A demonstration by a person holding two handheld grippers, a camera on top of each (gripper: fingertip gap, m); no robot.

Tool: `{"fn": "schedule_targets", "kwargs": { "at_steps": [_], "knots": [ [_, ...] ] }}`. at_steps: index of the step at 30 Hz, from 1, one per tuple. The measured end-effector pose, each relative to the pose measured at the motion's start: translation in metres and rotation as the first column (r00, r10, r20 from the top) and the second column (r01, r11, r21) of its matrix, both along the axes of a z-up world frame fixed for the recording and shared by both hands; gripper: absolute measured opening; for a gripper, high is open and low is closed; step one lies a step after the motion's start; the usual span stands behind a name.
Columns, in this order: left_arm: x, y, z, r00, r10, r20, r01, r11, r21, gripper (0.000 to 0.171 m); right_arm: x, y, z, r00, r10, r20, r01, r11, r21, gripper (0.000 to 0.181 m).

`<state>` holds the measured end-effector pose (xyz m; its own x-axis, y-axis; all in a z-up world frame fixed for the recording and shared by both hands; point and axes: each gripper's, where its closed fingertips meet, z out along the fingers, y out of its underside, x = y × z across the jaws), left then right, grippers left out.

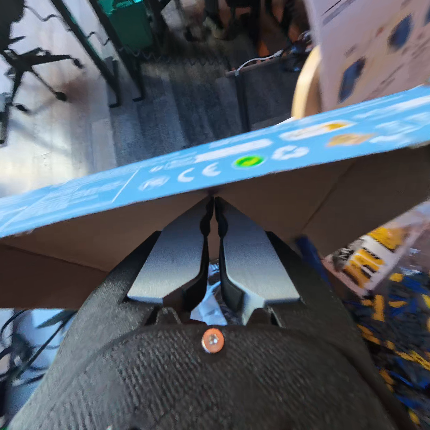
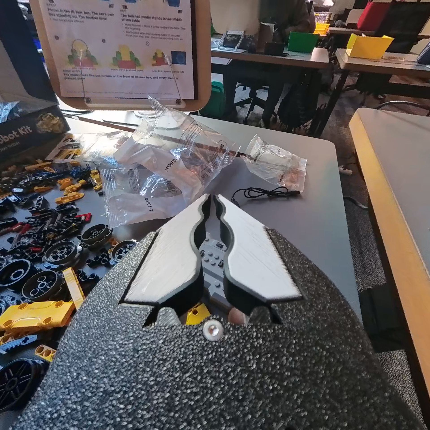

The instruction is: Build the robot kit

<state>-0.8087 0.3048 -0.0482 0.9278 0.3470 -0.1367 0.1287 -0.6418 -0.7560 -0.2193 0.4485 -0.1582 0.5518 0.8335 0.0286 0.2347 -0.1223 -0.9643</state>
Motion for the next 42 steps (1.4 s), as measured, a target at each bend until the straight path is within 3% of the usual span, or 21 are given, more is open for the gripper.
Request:
{"fn": "schedule_targets", "kwargs": {
  "at_steps": [5, 7, 10, 15, 18, 21, 23, 25, 27, 29, 32, 35, 37, 39, 40, 42],
  "knots": [
    [-0.020, -0.024, -0.028, 0.997, 0.067, -0.024, -0.069, 0.994, -0.090, 0.002, -0.003, -0.002, -0.003, 1.000, 0.006, 0.013, -0.006, 1.000, -0.008, 0.003],
    [-0.015, -0.037, -0.034, 0.998, 0.023, -0.053, -0.030, 0.990, -0.140, 0.030, -0.004, -0.003, -0.004, 1.000, 0.010, 0.014, -0.010, 1.000, -0.008, 0.003],
    [-0.009, -0.063, -0.020, 0.990, -0.048, -0.131, 0.023, 0.981, -0.191, 0.038, -0.006, -0.004, -0.006, 1.000, 0.017, 0.015, -0.017, 1.000, -0.009, 0.003],
    [-0.013, -0.114, 0.049, 0.949, -0.069, -0.307, 0.042, 0.995, -0.093, 0.045, -0.011, -0.007, -0.010, 0.999, 0.034, 0.027, -0.033, 0.999, -0.011, 0.003],
    [-0.022, -0.145, 0.041, 0.950, -0.041, -0.309, -0.007, 0.988, -0.152, 0.045, -0.019, -0.017, -0.003, 0.997, 0.076, 0.016, -0.076, 0.997, 0.028, 0.006],
    [-0.023, -0.154, 0.023, 0.957, -0.036, -0.289, -0.009, 0.988, -0.155, 0.027, -0.049, -0.064, 0.044, 0.975, 0.222, -0.014, -0.218, 0.964, 0.150, 0.020],
    [-0.026, -0.155, 0.013, 0.951, -0.038, -0.307, -0.019, 0.984, -0.179, 0.027, -0.100, -0.137, 0.077, 0.886, 0.463, 0.033, -0.461, 0.870, 0.174, 0.021],
    [-0.025, -0.153, 0.006, 0.945, -0.055, -0.321, -0.014, 0.978, -0.209, 0.029, -0.157, -0.220, 0.088, 0.715, 0.695, 0.083, -0.699, 0.713, 0.053, 0.025],
    [-0.019, -0.146, 0.004, 0.942, -0.078, -0.327, 0.008, 0.978, -0.210, 0.031, -0.211, -0.292, 0.078, 0.521, 0.844, 0.127, -0.838, 0.534, -0.114, 0.026],
    [-0.014, -0.139, 0.003, 0.939, -0.096, -0.331, 0.027, 0.978, -0.209, 0.031, -0.270, -0.327, 0.053, 0.449, 0.864, 0.230, -0.855, 0.490, -0.170, 0.026],
    [-0.009, -0.130, 0.003, 0.929, -0.122, -0.351, 0.043, 0.974, -0.224, 0.031, -0.348, -0.352, -0.003, 0.359, 0.819, 0.447, -0.847, 0.487, -0.212, 0.031],
    [-0.002, -0.123, 0.005, 0.925, -0.121, -0.360, 0.047, 0.977, -0.208, 0.029, -0.405, -0.342, -0.046, 0.380, 0.682, 0.625, -0.810, 0.571, -0.132, 0.031],
    [0.003, -0.120, 0.003, 0.922, -0.141, -0.360, 0.068, 0.976, -0.208, 0.029, -0.426, -0.335, -0.058, 0.396, 0.640, 0.659, -0.798, 0.595, -0.098, 0.031],
    [0.004, -0.119, 0.004, 0.907, -0.165, -0.387, 0.081, 0.971, -0.226, 0.027, -0.431, -0.345, -0.070, 0.325, 0.690, 0.647, -0.813, 0.553, -0.181, 0.018],
    [0.004, -0.118, 0.005, 0.903, -0.175, -0.393, 0.088, 0.969, -0.231, 0.026, -0.429, -0.353, -0.077, 0.261, 0.724, 0.638, -0.819, 0.516, -0.252, 0.002],
    [0.002, -0.115, 0.010, 0.900, -0.178, -0.398, 0.091, 0.970, -0.226, 0.024, -0.430, -0.362, -0.079, 0.183, 0.740, 0.647, -0.856, 0.443, -0.265, 0.002]
  ]
}}
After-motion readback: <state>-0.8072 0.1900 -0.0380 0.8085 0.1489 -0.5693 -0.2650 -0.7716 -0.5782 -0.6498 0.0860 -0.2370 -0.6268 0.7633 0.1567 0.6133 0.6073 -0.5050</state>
